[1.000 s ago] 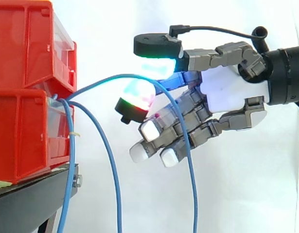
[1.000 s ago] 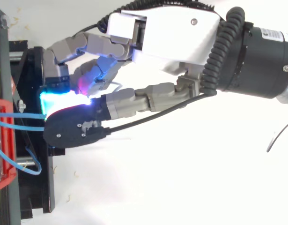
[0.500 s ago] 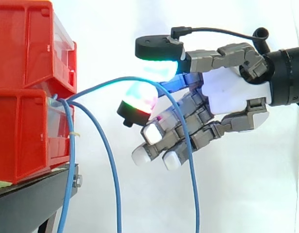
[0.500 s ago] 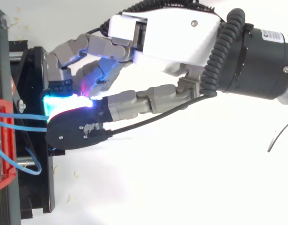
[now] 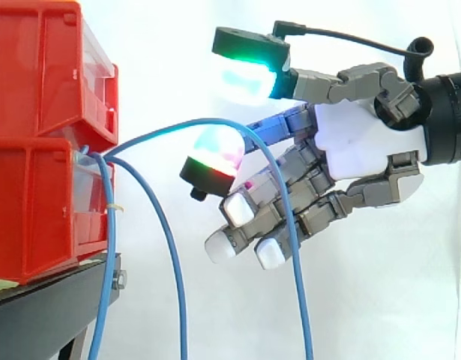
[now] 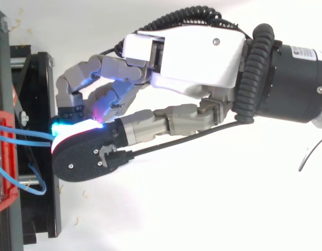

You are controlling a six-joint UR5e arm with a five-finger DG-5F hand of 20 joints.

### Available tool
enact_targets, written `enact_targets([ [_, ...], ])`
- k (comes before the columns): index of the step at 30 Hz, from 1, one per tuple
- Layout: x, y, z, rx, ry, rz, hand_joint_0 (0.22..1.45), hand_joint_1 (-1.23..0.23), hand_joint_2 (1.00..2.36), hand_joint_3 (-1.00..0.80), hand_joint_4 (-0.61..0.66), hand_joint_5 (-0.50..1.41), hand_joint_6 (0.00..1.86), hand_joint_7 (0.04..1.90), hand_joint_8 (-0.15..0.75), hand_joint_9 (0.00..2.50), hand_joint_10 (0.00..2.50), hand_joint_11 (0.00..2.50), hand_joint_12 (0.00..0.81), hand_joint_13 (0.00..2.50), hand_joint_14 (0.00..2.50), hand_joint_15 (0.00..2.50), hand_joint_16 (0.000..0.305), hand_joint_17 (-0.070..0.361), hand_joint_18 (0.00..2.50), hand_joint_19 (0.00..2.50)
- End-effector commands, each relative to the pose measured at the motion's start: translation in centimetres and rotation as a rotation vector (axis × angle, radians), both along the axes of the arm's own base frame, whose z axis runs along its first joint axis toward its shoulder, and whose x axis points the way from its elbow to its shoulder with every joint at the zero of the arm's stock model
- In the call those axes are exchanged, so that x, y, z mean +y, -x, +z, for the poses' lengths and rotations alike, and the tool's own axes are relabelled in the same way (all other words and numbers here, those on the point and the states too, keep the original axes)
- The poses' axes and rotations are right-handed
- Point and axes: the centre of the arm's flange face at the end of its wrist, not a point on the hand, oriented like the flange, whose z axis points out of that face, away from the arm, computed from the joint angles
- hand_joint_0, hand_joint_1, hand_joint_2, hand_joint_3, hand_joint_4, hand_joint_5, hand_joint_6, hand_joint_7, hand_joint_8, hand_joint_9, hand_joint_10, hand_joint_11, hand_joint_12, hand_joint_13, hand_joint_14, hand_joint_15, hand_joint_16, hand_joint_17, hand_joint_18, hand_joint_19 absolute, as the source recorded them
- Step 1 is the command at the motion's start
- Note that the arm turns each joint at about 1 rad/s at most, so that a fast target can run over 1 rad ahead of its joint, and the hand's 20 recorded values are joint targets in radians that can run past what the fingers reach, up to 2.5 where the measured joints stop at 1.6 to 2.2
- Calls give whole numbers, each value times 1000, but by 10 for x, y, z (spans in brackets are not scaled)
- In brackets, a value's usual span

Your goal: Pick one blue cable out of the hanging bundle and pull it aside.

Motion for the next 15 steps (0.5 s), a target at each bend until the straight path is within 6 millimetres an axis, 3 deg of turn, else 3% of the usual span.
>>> enact_targets([
  [1, 1, 0, 0, 0, -1, 2, 455, -412, 1000, -500, 167, -130, 691, 1188, 343, 830, 17, 593, 395, 638, 13, 375, 62, 139, 703, 489],
  [7, 1, 0, 0, 0, -1, 2, 479, -565, 1001, -481, 152, -137, 737, 1191, 335, 830, 18, 614, 382, 631, 14, 373, 59, 133, 682, 493],
  [15, 1, 0, 0, 0, -1, 3, 557, -674, 1024, -158, 137, -159, 843, 1297, 314, 832, 21, 632, 354, 618, 16, 369, 53, 119, 655, 500],
])
